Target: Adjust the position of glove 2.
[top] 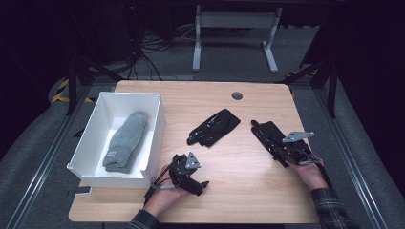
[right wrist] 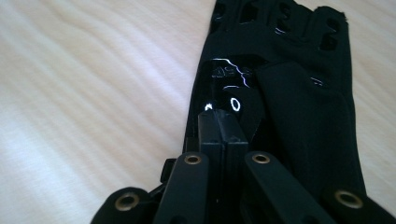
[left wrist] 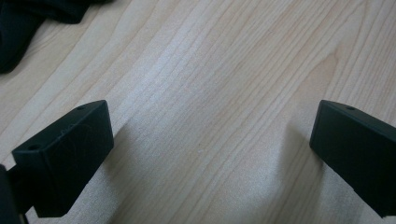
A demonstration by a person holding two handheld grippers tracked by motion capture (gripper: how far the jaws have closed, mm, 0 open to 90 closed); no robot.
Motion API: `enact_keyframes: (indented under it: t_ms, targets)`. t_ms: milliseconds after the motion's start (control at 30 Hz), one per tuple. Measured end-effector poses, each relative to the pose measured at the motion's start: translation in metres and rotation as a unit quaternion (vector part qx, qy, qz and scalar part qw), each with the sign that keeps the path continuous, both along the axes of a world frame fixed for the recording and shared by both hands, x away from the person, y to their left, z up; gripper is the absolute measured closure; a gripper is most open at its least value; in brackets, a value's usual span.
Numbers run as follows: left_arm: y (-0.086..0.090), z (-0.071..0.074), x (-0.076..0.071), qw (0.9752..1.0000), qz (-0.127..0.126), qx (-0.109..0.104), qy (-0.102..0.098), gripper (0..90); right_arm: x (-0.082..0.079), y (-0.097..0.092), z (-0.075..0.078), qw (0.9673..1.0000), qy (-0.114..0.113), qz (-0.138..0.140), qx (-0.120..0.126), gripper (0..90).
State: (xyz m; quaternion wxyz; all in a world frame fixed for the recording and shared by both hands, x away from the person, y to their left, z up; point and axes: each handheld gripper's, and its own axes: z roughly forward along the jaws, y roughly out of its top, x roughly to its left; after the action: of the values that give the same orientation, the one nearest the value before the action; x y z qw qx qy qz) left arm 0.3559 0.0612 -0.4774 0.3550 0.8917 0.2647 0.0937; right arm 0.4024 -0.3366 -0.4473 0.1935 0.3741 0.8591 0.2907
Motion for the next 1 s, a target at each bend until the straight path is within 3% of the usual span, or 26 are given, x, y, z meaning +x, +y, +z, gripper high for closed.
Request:
enact_keyframes:
  t_ms: [500,633,700,800,867,933,1000]
  targets:
    - [0.000,0.000,0.000,1.0000,-0.001,0.001,0.003,0.1,-0.042,0.031,0.001,0.9969,0.018,0.073,0.023,90.0]
    - [0.000,0.000,-0.001,1.0000,-0.002,0.001,0.003,0.1,-0.041,0.021,0.015,0.9974,-0.011,0.061,0.038,90.0]
    - [0.000,0.000,0.000,1.0000,-0.004,0.000,0.001,0.0,-0.035,0.011,0.017,0.9985,-0.020,0.043,0.029,90.0]
    - [0.000,0.000,0.000,1.0000,-0.004,0.000,0.001,0.1,-0.025,-0.003,0.012,0.9994,-0.010,0.022,0.023,90.0]
    - [0.000,0.000,0.000,1.0000,-0.004,0.000,0.001,0.0,-0.022,-0.006,0.009,0.9996,-0.005,0.020,0.020,90.0]
    - [0.000,0.000,0.000,1.0000,-0.005,0.000,0.001,0.1,-0.019,-0.007,-0.001,0.9996,0.014,0.020,0.009,90.0]
    - [0.000,0.000,0.000,1.0000,-0.005,0.000,0.001,0.1,-0.021,-0.005,0.000,0.9995,0.017,0.025,0.009,90.0]
